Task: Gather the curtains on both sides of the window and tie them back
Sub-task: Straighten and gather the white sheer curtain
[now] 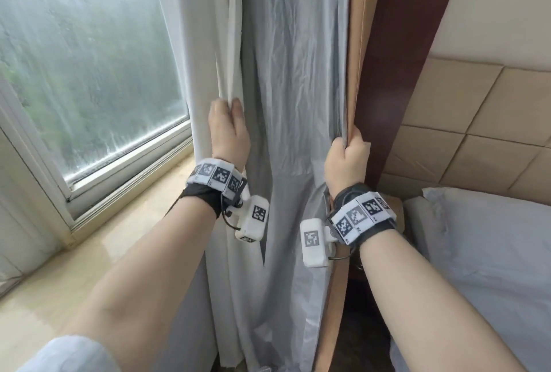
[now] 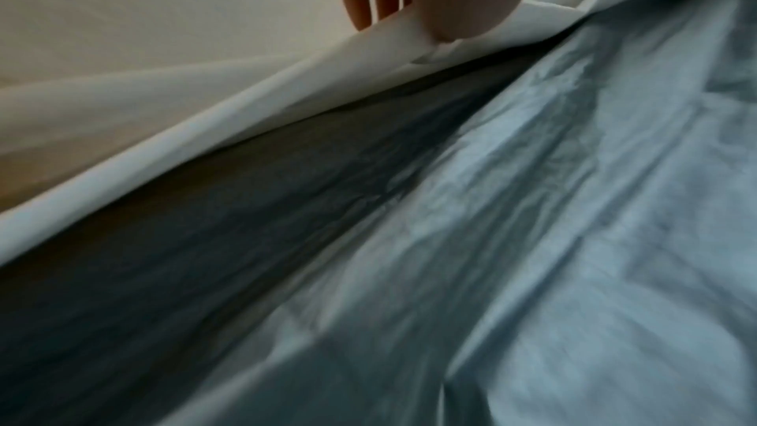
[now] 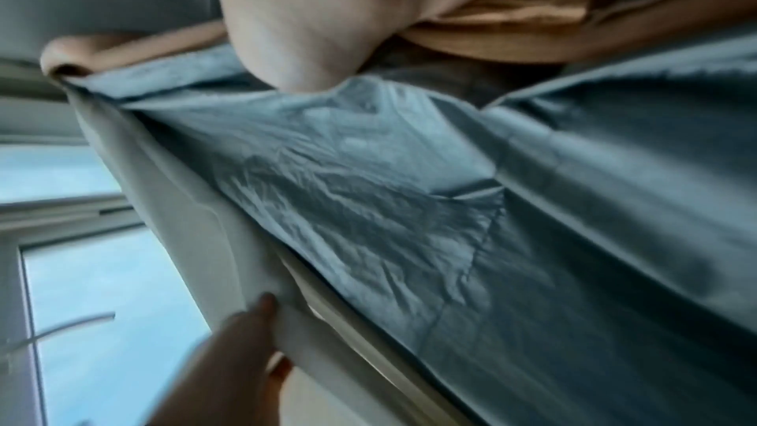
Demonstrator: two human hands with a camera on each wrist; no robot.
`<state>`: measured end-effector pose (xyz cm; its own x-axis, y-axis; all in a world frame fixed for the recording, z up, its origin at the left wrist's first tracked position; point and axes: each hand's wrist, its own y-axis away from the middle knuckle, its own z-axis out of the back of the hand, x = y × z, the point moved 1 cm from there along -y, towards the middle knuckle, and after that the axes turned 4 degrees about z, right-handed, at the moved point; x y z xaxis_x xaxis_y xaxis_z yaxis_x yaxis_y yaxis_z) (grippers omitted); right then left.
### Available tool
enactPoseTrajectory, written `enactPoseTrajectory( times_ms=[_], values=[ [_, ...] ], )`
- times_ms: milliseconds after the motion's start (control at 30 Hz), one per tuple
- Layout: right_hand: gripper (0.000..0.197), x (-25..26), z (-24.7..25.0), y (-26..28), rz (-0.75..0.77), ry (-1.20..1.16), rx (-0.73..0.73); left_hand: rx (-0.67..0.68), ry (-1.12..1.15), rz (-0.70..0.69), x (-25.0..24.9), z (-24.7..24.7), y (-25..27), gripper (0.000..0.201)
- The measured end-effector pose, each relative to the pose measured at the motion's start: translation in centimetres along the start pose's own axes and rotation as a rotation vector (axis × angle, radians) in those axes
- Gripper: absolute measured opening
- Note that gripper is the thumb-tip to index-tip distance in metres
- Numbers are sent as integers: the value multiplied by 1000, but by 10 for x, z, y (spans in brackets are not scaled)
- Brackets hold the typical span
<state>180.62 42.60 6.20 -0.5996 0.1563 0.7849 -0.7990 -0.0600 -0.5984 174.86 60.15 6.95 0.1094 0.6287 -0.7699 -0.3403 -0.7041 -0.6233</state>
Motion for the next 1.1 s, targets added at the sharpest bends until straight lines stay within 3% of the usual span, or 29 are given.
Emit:
enactPoseTrajectory(
  times_ms=[133, 300, 433, 500, 600, 667, 733, 833, 867, 1000, 1100],
  values=[
    [56, 3, -19, 3, -2, 37, 67, 167, 109, -180, -25, 7, 38, 30],
    [43, 12, -30, 8, -46, -177, 192, 372, 64, -470, -31, 9, 59, 26],
    [48, 13, -32, 12, -76, -241, 236, 507, 59, -435, -26, 5, 69, 22],
    [65, 14, -30, 15, -68, -258, 273, 558, 77, -408, -29, 2, 73, 17],
    [107, 14, -27, 15, -98, -232, 365, 601, 44, -387, -39, -1, 71, 19],
    [114, 13, -25, 11, -114, -141, 407, 681, -22, -311, -38, -4, 67, 22],
    [95, 14, -24, 7, -100, -70, 405, 763, -5, -212, -32, -5, 65, 20],
    [46, 13, -23, 2, -69, -50, 387, 820, 80, -157, -28, -7, 65, 20],
    [40, 14, -22, 2, -66, -59, 380, 843, 77, -145, -29, -7, 64, 20],
    [47, 12, -15, -1, -29, -11, 360, 886, 19, -152, -26, -5, 59, 17],
    [46, 12, -5, -5, 4, 1, 321, 669, 28, -83, -15, 4, 48, 14]
  ],
)
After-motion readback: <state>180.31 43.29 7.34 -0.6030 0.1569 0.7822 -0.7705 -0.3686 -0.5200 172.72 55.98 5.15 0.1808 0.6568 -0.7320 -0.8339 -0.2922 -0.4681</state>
